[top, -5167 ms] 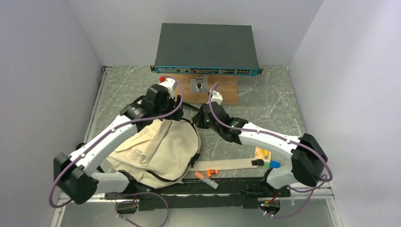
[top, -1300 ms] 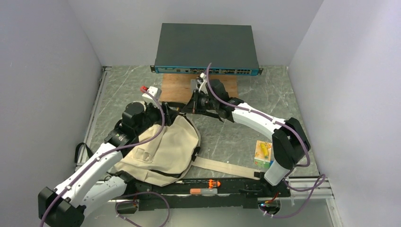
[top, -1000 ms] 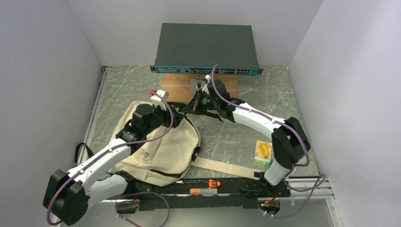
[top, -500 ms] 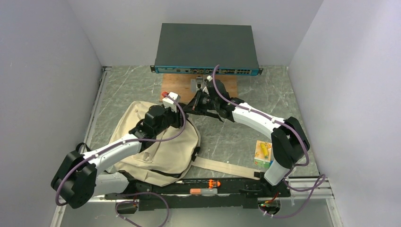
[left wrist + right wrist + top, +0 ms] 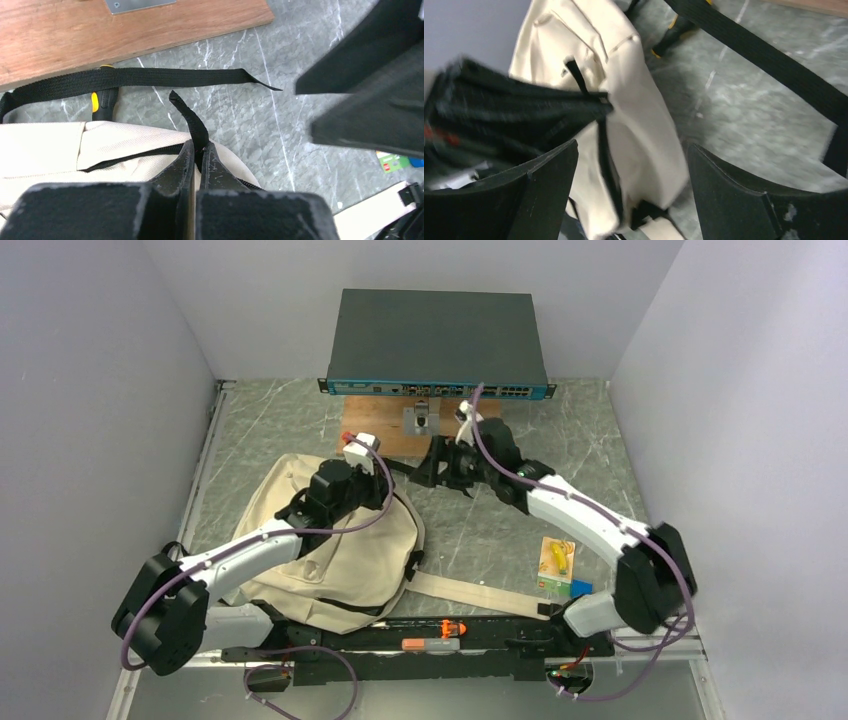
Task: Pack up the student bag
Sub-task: Adjust the student bag at the center of the board.
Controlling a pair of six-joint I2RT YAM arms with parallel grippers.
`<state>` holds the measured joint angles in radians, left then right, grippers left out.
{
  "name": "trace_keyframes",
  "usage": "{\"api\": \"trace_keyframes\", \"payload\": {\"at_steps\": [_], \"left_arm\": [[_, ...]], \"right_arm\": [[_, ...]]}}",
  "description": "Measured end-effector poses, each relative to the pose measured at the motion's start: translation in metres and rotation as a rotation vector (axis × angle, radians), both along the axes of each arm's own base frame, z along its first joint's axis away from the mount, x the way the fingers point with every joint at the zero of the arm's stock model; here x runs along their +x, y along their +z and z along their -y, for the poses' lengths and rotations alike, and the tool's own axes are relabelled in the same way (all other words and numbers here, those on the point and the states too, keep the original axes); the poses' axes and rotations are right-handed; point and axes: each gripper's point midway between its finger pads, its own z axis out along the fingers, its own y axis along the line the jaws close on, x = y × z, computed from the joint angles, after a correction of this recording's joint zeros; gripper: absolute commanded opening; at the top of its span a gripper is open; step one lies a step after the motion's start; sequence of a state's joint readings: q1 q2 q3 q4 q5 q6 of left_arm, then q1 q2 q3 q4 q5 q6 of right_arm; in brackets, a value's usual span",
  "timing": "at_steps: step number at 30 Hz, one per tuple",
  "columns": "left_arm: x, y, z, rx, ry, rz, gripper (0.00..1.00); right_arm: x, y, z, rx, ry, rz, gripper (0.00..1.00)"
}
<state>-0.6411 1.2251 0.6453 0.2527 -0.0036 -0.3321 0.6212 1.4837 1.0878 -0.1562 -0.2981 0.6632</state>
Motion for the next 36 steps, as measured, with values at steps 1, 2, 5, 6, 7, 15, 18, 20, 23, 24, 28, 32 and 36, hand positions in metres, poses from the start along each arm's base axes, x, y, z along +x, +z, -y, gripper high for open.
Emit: {"api": "trace_keyframes", "payload": {"at_steps": [1, 2, 5, 6, 7, 15, 18, 20, 23, 24, 28, 32, 36], "left_arm": [[0.0, 0.0, -0.001, -0.013, 0.002, -0.009, 0.0], [0.0, 0.001, -0.002, -0.026, 0.006, -0.019, 0.0], [0.0, 0.001, -0.005, -0.052, 0.014, -0.046, 0.0], [-0.001, 0.001, -0.005, -0.061, 0.016, -0.059, 0.0], [-0.001, 0.0, -0.005, -0.063, 0.015, -0.07, 0.0], [0.004, -0.004, -0.002, -0.106, 0.027, -0.179, 0.0], [0.007, -0.009, -0.003, -0.125, 0.038, -0.214, 0.0], [0.009, -0.01, -0.004, -0.141, 0.048, -0.235, 0.0], [0.013, -0.012, -0.005, -0.172, 0.059, -0.266, 0.0], [0.013, -0.012, -0.005, -0.181, 0.06, -0.276, 0.0], [0.015, -0.015, -0.003, -0.197, 0.061, -0.307, 0.0], [0.016, -0.014, -0.004, -0.214, 0.065, -0.317, 0.03], [0.018, -0.019, -0.001, -0.233, 0.064, -0.341, 0.07]], "right_arm": [[-0.004, 0.0, 0.01, -0.012, 0.008, 0.036, 0.83], [-0.011, -0.001, 0.018, -0.012, 0.021, 0.074, 0.84], [-0.036, -0.012, 0.026, -0.009, 0.098, 0.138, 0.84], [-0.043, -0.018, 0.023, -0.015, 0.133, 0.149, 0.84], [-0.048, -0.023, 0.016, -0.023, 0.169, 0.156, 0.84], [-0.045, -0.059, -0.021, -0.165, 0.27, 0.237, 0.41], [-0.035, -0.062, -0.022, -0.199, 0.257, 0.279, 0.0], [-0.036, -0.063, -0.024, -0.201, 0.251, 0.28, 0.0], [-0.036, -0.061, -0.025, -0.195, 0.241, 0.292, 0.0], [-0.037, -0.062, -0.025, -0.19, 0.236, 0.292, 0.0], [-0.039, -0.064, -0.024, -0.174, 0.217, 0.281, 0.0], [-0.04, -0.065, -0.025, -0.153, 0.202, 0.268, 0.0], [-0.042, -0.064, -0.026, -0.132, 0.198, 0.258, 0.0]]}}
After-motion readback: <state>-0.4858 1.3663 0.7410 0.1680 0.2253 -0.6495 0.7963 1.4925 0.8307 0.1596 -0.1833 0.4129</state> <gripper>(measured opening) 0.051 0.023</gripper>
